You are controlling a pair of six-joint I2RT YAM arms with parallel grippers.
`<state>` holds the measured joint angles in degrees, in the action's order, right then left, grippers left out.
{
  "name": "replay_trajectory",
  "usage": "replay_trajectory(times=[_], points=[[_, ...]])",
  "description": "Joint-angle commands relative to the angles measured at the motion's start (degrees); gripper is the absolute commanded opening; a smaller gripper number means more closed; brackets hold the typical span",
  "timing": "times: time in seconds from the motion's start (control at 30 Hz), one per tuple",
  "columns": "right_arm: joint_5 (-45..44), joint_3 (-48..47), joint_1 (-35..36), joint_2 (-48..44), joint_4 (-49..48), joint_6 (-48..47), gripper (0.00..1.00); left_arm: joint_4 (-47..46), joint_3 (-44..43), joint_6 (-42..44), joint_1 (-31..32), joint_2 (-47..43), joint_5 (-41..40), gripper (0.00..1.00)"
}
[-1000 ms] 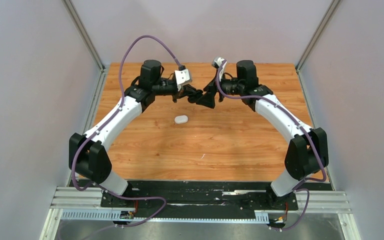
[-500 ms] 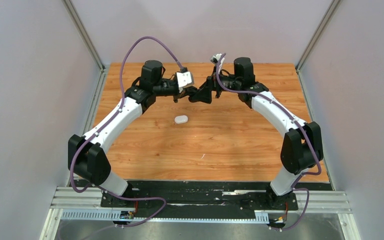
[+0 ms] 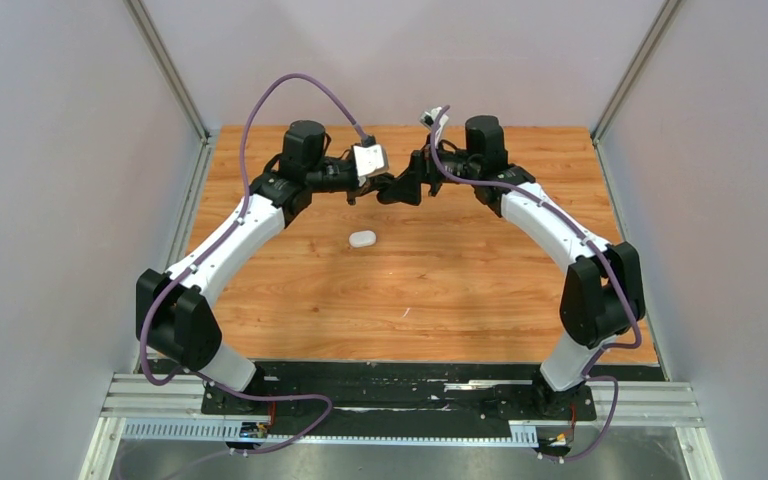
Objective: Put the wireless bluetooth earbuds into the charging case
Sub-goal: Adjust the left earbud in the left side groove of the charging case.
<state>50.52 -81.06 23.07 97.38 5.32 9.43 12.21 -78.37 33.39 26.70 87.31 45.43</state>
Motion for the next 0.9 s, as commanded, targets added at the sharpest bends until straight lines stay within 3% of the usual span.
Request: replay_trajectory(times=[0.0, 0.27, 0.4, 0.77, 0.87], points=[[-2.1, -2.2, 0.0, 1.2, -0.3, 1.8, 0.89, -1.0, -0.2, 1.6, 0.9, -2.9, 1.1, 0.0], [-3.0, -2.1, 0.0, 1.2, 0.4, 2.2, 0.9, -0.9, 0.2, 2.4, 1.2, -3.2, 0.6, 0.0], [6.3, -1.6, -1.6, -1.2, -4.7, 1.8, 1.0, -0.8, 0.6, 2.4, 1.3, -3.2, -1.2, 0.0], [21.1, 2.6, -8.2, -6.3, -4.4, -0.9, 1.0, -1.5, -0.6, -0.8, 1.2, -1.7, -4.2, 0.0], [22.7, 4.6, -8.4, -7.0, -4.3, -5.3, 0.94, -2.5, -1.8, -3.1, 0.7, -1.4, -2.9, 0.0]])
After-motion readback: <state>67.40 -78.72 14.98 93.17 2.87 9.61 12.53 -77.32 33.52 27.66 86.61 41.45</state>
